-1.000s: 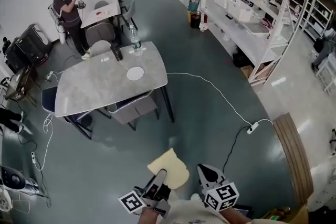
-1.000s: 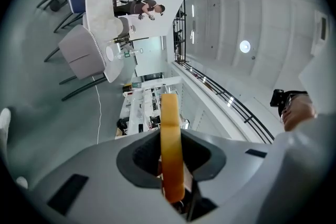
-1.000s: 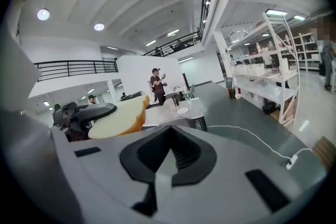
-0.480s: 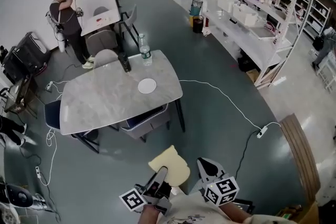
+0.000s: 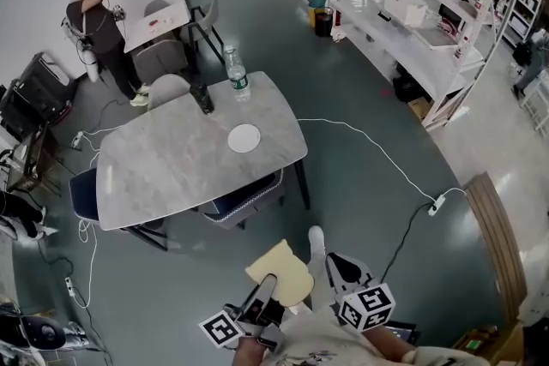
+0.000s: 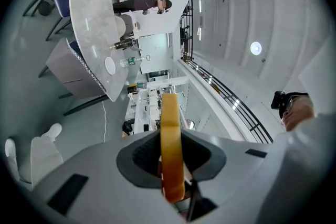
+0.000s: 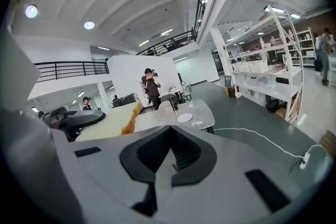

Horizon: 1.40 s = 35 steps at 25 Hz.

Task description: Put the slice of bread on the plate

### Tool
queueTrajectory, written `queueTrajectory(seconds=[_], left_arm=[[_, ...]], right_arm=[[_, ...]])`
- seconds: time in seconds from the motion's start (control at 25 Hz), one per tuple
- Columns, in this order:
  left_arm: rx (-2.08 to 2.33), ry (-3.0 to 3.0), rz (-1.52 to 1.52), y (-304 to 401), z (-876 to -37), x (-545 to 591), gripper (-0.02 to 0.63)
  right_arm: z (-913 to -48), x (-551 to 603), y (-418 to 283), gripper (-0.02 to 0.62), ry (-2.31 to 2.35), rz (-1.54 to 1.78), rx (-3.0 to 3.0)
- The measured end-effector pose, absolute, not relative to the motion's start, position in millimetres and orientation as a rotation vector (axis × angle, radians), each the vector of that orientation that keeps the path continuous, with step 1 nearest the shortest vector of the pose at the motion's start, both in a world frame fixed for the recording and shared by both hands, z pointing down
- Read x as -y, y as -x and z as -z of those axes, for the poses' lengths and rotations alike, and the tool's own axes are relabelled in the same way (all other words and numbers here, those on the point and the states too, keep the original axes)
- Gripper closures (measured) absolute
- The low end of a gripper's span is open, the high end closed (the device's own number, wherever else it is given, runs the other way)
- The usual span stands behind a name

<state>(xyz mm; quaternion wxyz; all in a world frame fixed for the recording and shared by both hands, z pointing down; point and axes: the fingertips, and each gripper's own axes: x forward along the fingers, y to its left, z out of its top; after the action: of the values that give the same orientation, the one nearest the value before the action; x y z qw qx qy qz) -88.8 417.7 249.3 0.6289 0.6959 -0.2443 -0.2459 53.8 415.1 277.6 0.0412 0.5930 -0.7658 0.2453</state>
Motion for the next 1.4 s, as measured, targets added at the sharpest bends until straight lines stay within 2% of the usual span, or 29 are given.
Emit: queueTrajectory(seconds=[0.28,0.88,1.4], left_arm=[[0.603,-1.589,0.588,94,-253,-326,0.506],[0.687,-1.614,0.612,20,-237,-106,0.506],[0.789,-1.604,0.624,8,-263,-32,0.506]], right_arm=[[-282,-318,-50,0.591,-1.752,-0.727,2.394],[-262,-89,-122,0.591,-1.65,-0.733,2.487],[-272,-14,-152,0.592,-1.543,-0.726,2.484]])
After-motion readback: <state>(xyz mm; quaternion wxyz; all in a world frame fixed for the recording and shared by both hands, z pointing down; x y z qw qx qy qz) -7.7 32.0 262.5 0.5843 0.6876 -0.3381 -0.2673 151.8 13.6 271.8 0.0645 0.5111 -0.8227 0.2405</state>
